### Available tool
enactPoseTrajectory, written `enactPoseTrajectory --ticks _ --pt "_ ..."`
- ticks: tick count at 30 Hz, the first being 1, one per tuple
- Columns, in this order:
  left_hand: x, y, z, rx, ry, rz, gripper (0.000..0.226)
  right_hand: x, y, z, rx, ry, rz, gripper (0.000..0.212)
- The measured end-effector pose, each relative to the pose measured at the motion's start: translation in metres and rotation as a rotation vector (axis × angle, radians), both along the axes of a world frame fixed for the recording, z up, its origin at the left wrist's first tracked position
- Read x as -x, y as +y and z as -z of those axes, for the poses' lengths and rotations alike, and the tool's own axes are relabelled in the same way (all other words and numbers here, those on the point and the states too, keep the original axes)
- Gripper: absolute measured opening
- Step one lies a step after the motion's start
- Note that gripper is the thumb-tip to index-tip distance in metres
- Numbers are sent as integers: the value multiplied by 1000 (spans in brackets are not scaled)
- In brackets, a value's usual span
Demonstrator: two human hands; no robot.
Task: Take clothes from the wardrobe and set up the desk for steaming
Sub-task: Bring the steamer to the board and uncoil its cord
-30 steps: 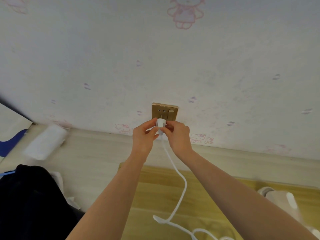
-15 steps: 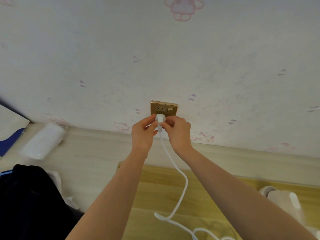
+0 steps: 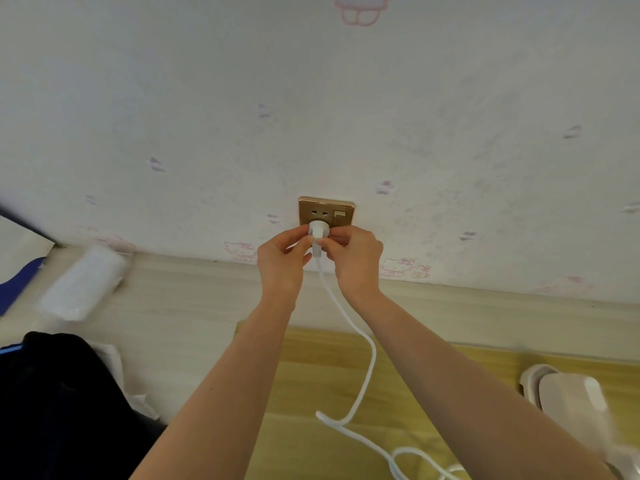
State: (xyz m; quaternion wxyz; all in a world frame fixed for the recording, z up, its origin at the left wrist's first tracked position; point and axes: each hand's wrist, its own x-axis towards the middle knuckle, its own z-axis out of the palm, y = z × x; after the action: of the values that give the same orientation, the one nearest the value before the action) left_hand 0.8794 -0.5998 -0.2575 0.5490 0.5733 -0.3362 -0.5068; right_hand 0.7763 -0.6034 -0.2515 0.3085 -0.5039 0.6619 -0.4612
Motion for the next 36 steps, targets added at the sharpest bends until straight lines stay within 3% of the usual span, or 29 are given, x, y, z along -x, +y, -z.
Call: enactPoseTrajectory --ticks 8,18,26,28,33,36 --pt "1 6 1 24 -74 27 22 18 1 -1 -5 103 -149 18" --pt "2 43 10 1 -365 111 21 67 53 -1 -198 384 -263 29" --pt "42 101 13 101 -800 455 20 115 146 1 -371 671 -329 37" --pt "57 119 17 139 -932 517 22 130 175 2 -384 726 -313 38" --pt "95 182 29 347 -1018 658 20 165 258 12 -383 848 -261 39" --pt "115 225 34 494 -1164 768 25 183 312 17 -325 959 -171 32"
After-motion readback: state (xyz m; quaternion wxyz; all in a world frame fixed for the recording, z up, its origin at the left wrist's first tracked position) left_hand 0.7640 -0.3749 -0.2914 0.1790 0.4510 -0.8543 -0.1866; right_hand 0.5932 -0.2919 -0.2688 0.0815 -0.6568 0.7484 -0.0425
